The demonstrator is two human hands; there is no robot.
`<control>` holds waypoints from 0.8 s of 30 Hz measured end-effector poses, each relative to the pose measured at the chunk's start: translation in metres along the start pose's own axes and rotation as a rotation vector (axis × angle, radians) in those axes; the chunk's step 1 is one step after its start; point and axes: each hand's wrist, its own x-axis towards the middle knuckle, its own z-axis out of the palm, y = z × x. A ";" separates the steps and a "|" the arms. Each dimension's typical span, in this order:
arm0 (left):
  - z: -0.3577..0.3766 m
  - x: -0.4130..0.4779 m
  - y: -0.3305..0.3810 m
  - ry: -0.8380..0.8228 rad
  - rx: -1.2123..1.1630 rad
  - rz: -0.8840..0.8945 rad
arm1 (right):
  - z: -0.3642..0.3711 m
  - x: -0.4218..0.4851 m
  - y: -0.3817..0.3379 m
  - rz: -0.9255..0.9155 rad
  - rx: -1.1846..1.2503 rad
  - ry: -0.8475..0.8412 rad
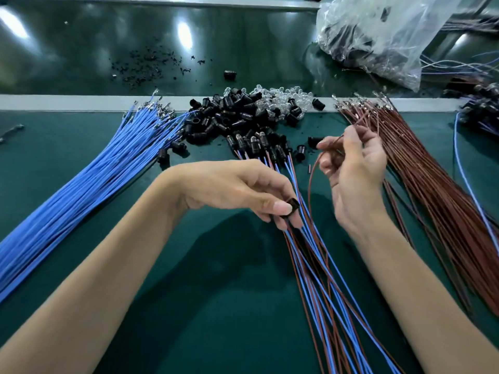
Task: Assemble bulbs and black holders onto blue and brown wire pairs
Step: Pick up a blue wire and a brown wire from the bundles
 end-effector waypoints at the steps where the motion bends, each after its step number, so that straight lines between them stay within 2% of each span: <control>1: 0.001 0.000 0.000 0.018 0.003 -0.021 | -0.002 0.000 0.001 -0.001 0.057 0.023; 6: 0.003 0.003 -0.001 0.212 -0.035 -0.034 | -0.005 0.001 0.002 0.071 0.305 0.026; 9: 0.004 0.001 0.002 0.158 -0.095 0.020 | -0.005 0.001 0.000 0.074 0.363 -0.007; 13: 0.016 0.007 0.006 0.033 -0.109 0.088 | -0.005 0.002 0.001 0.021 0.326 0.009; 15: 0.017 0.008 0.011 0.060 -0.163 0.135 | -0.007 0.002 0.000 0.039 0.348 0.005; 17: 0.015 0.006 0.013 0.148 -0.247 0.182 | -0.010 0.001 -0.003 0.086 0.349 -0.109; 19: 0.012 0.006 0.012 0.222 -0.298 0.191 | -0.011 -0.001 -0.003 0.168 0.286 -0.319; 21: 0.011 0.006 0.009 0.241 -0.254 0.166 | -0.009 -0.006 0.000 0.224 0.159 -0.501; 23: 0.011 0.006 0.005 0.222 -0.172 0.117 | -0.005 -0.012 0.005 0.191 0.013 -0.581; 24: 0.009 0.005 0.003 0.213 -0.127 0.085 | -0.004 -0.013 0.008 0.137 -0.071 -0.564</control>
